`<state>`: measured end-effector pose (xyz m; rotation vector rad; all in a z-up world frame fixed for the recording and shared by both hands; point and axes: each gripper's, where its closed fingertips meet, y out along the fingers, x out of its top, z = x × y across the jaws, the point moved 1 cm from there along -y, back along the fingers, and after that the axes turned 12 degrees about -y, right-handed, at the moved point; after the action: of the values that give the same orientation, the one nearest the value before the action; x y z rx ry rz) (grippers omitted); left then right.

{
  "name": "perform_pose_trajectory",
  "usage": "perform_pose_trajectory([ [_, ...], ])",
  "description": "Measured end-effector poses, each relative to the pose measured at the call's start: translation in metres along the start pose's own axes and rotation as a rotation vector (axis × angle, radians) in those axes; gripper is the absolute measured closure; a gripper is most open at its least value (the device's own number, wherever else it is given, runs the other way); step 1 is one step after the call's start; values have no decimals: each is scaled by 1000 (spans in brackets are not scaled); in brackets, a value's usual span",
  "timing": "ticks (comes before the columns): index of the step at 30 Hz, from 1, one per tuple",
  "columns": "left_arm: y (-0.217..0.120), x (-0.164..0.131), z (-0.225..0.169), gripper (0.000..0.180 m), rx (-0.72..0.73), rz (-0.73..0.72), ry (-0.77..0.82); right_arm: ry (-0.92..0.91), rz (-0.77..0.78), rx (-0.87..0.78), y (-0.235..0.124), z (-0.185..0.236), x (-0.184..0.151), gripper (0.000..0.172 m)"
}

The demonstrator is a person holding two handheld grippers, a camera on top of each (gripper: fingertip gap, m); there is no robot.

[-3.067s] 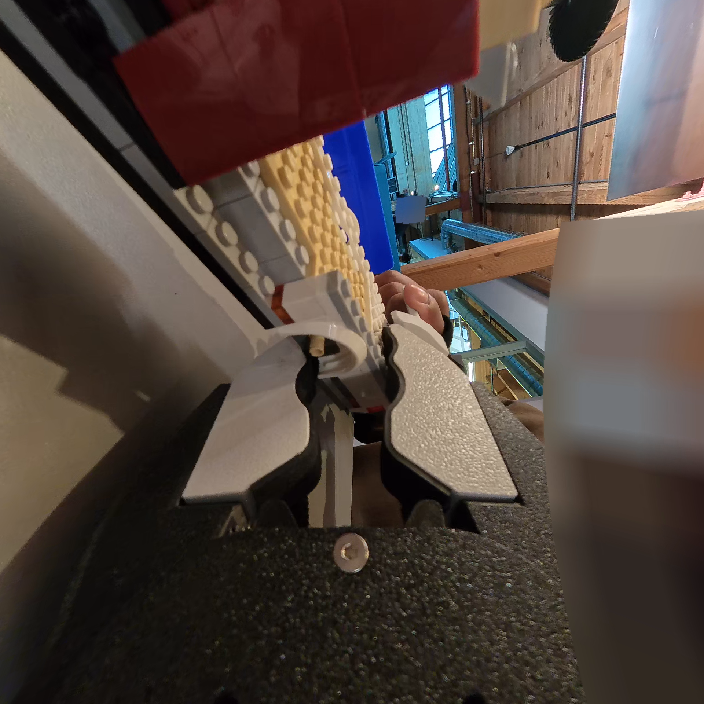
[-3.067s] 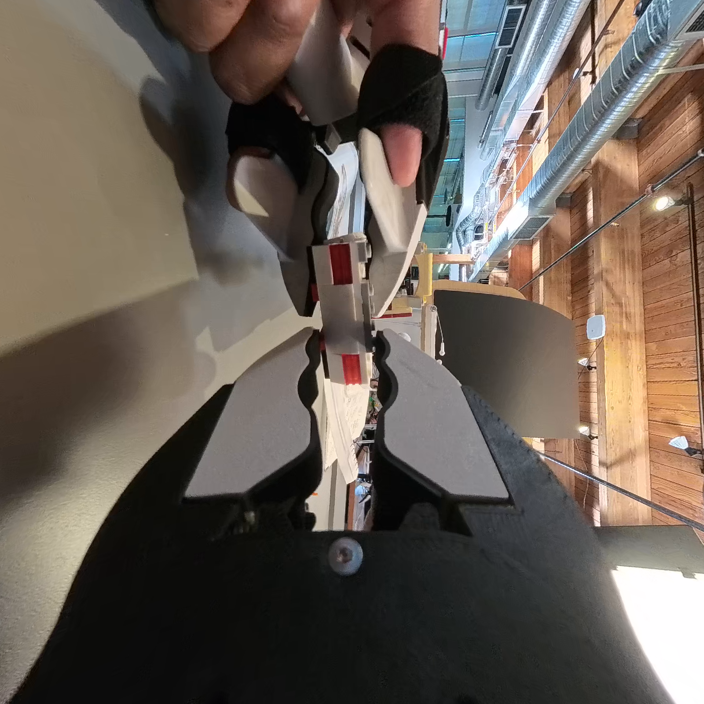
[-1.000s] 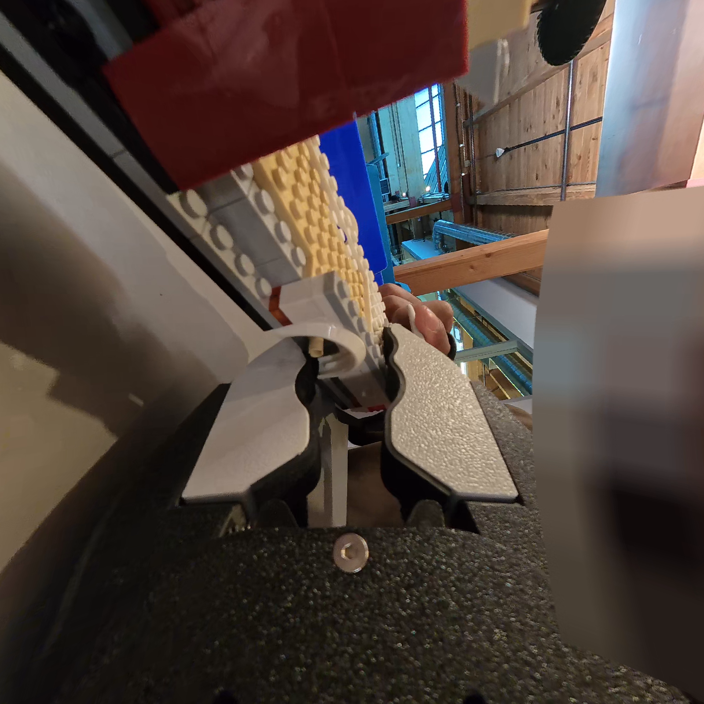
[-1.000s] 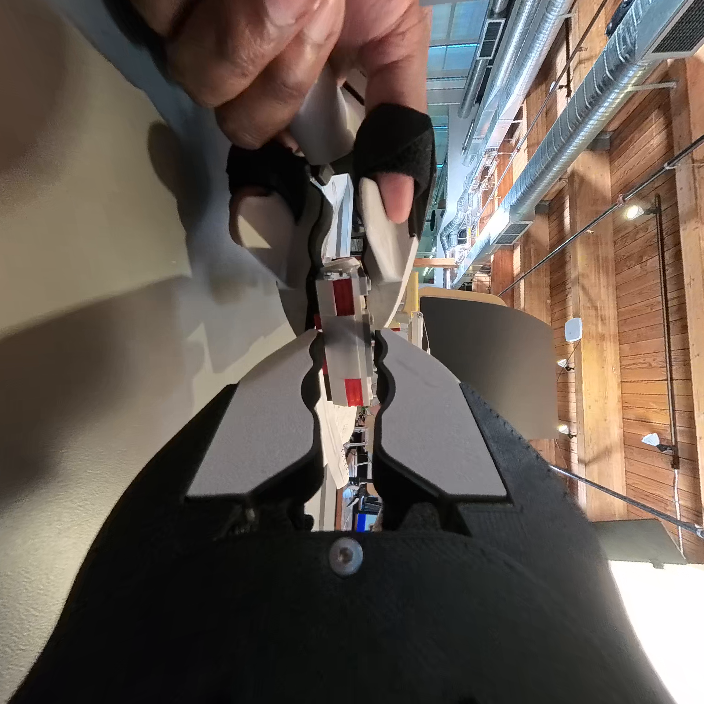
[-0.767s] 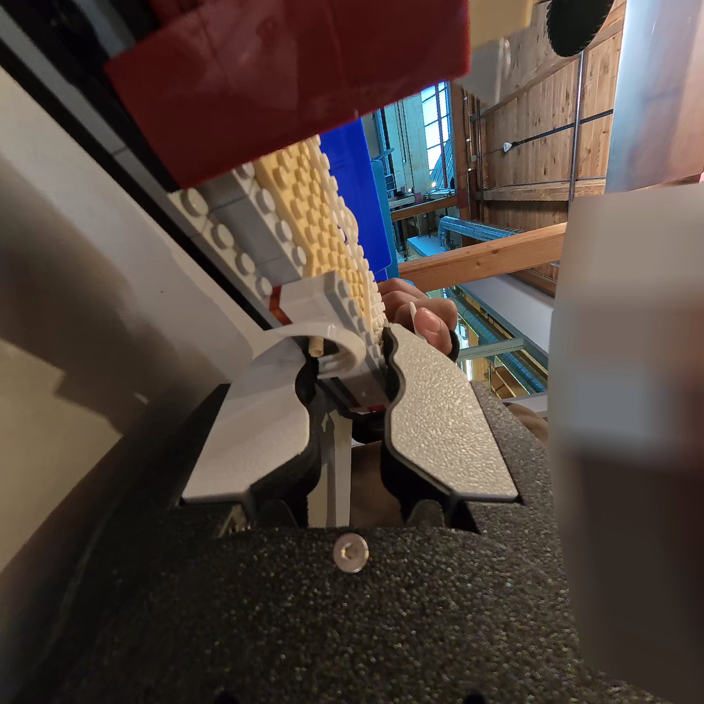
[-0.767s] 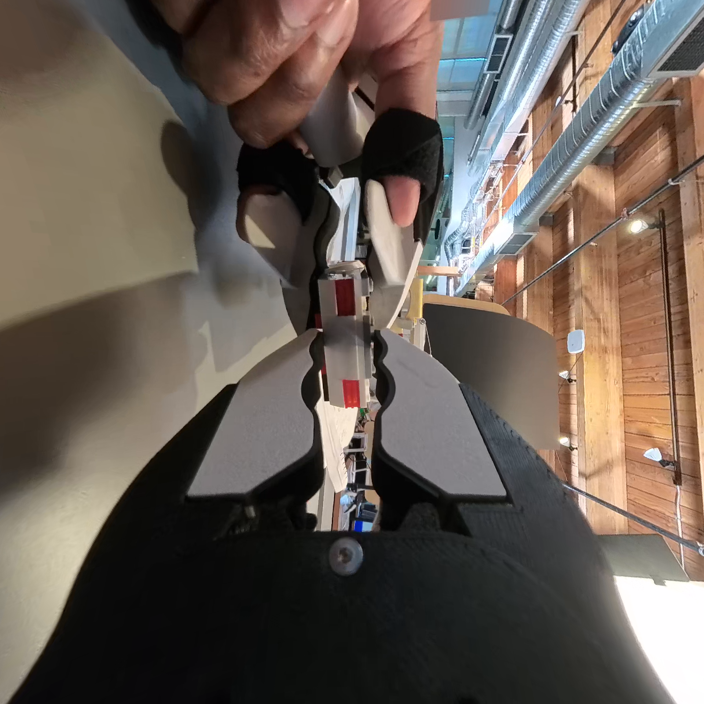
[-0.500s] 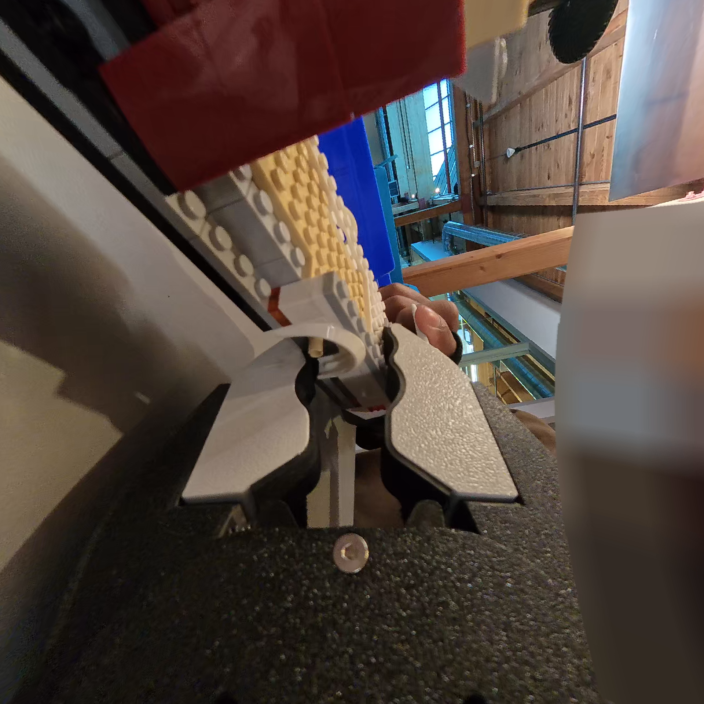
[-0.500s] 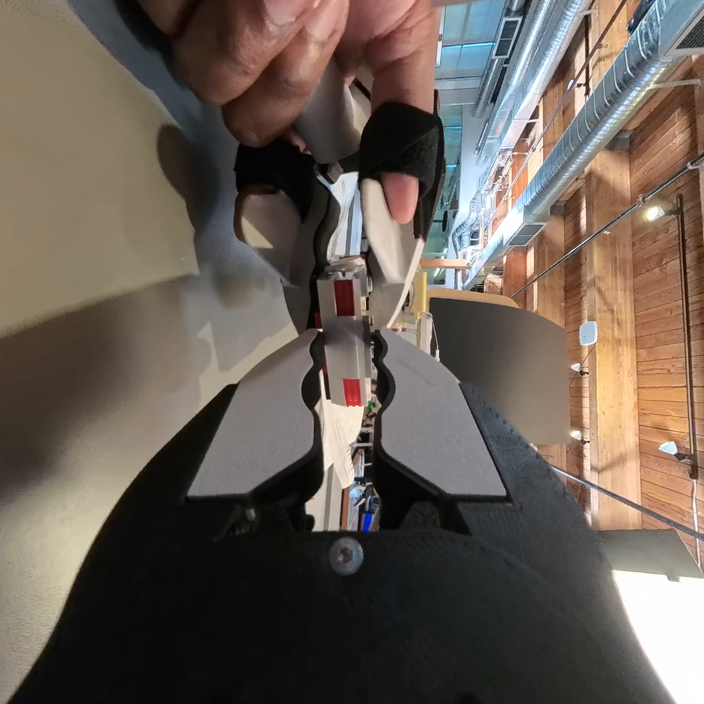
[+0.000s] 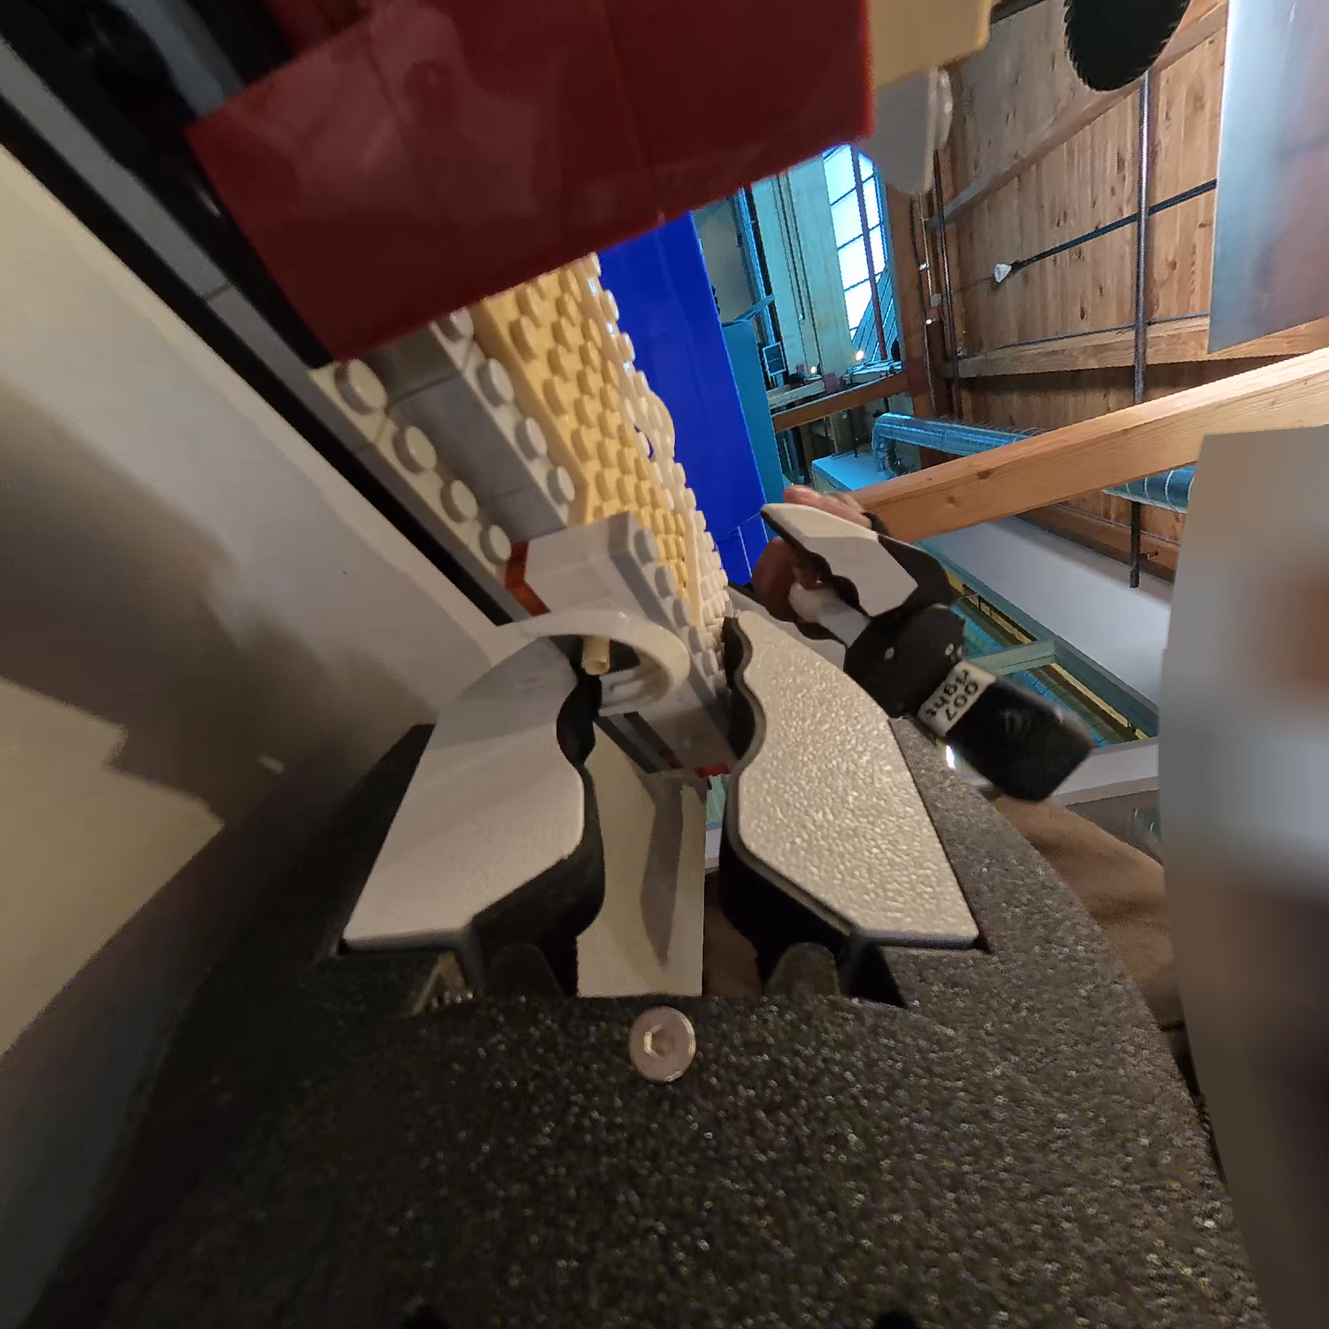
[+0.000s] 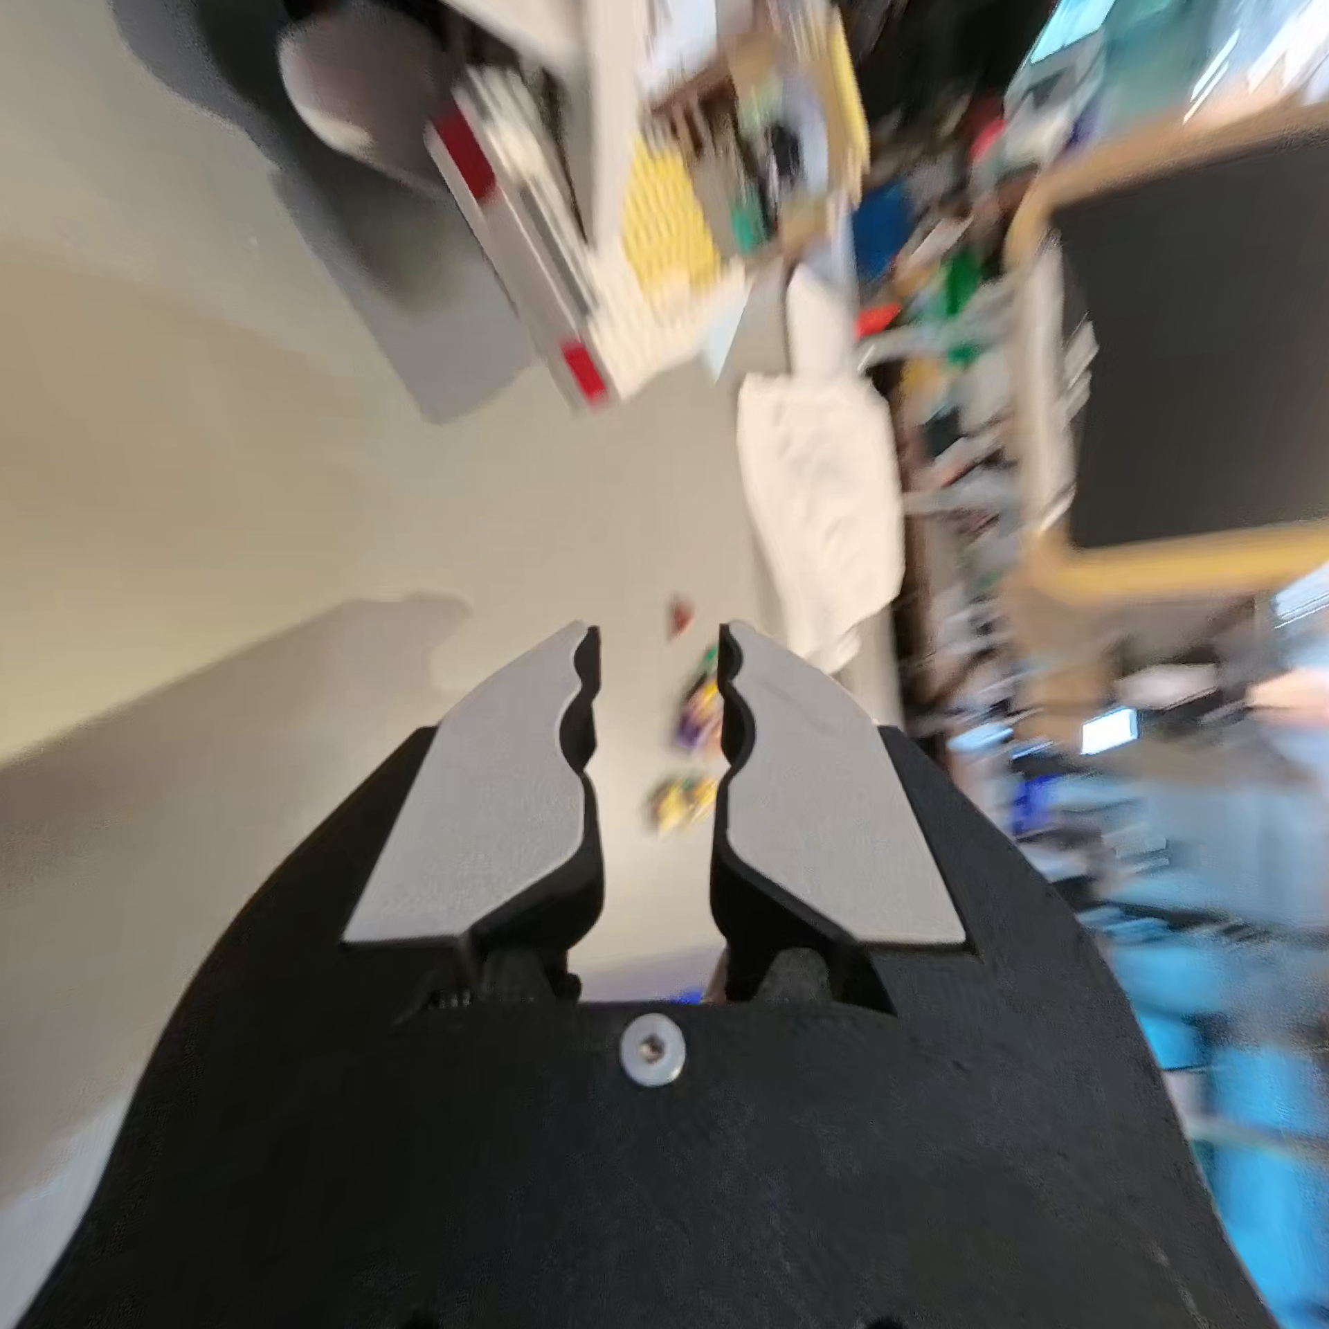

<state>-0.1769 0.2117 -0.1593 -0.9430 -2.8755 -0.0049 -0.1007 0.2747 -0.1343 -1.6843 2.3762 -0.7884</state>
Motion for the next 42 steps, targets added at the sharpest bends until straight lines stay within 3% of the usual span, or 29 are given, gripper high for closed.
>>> perform_pose_trajectory([
  [6,3,-7,-1,146,-12,43,-12,427,23,255,-45,41,-50,144],
  [12,9,-17,-2,145,-12,97,-7,647,59,384,-75,86,-78,148],
  [22,12,-21,-3,145,-23,131,-16,747,164,404,-95,112,-119,148],
  [31,11,-21,-5,145,-39,137,-23,855,87,472,-89,114,-122,158],
  [42,12,-25,-6,145,-43,157,-12,813,115,517,-86,113,-118,163],
])
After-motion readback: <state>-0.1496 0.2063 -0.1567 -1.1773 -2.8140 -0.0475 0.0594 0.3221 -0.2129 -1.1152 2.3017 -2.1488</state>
